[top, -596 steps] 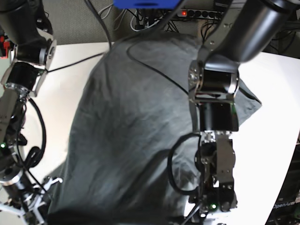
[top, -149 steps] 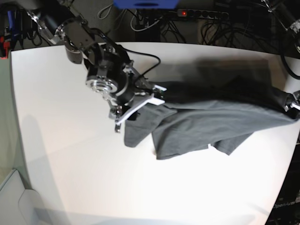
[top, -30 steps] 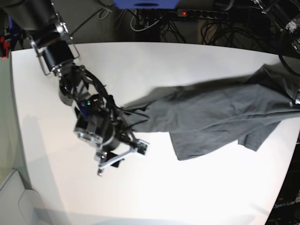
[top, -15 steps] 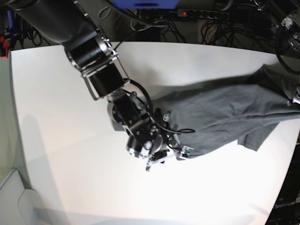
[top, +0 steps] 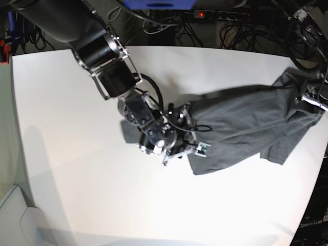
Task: Layout the t-shirt on the table in an organized manner, then fold the t-shirt properly
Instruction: 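Move the right gripper holding the t-shirt toward the left gripper, then release the t-shirt with the right gripper and regrasp nearby fabric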
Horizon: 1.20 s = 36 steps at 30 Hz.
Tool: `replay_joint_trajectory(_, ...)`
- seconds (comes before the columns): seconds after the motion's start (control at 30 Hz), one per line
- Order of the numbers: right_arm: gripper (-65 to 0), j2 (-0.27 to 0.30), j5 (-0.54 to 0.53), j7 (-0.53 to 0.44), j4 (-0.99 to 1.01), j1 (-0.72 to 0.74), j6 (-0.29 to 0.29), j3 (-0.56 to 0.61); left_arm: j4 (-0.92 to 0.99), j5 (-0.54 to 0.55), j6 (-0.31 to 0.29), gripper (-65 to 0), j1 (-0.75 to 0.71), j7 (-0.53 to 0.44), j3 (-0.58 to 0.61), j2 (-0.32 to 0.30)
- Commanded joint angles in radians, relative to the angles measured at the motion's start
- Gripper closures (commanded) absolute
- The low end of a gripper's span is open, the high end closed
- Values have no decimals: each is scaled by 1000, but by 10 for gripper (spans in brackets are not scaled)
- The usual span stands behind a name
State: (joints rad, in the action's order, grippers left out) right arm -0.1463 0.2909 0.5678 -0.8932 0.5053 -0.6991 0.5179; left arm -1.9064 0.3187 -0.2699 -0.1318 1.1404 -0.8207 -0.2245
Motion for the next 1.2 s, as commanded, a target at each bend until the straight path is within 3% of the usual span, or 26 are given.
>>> replay_joint_trajectory(0.0, -270, -11, 0, 21, -17, 17, 1, 2, -17, 7, 1, -2, 11, -20, -4, -20)
replay_joint_trajectory(0.1, -269, -11, 0, 82, -85, -49, 1, 8, -17, 7, 1, -2, 17, -20, -4, -23)
replay_joint_trajectory(0.37, -270, 139, 0, 188, -516, -270, 1, 180, -18, 7, 1, -2, 54, -12, 5, -20)
replay_joint_trajectory(0.6, -270, 198, 0, 291, -734, -305, 1, 183, -23, 9, 1, -2, 54, -17, 7, -19)
replay_joint_trajectory(0.7, -274, 188, 0, 327, -795, -279, 1, 149, -25, 9, 1, -2, 54, -12, 7, -19)
replay_joint_trajectory(0.8, -274, 136, 0, 347, -740, -222, 1, 91, -25, 9, 1, -2, 53, -12, 7, -19)
replay_joint_trajectory(1.0, -275, 0, -5, 346, -399, -73, 1, -114, -31, 9, 1, -2, 48, -10, 7, -19)
replay_joint_trajectory(1.17, -275, -11, -6, 298, -168, 33, 1, -209, -38, 9, 1, -2, 48, -10, 7, -19)
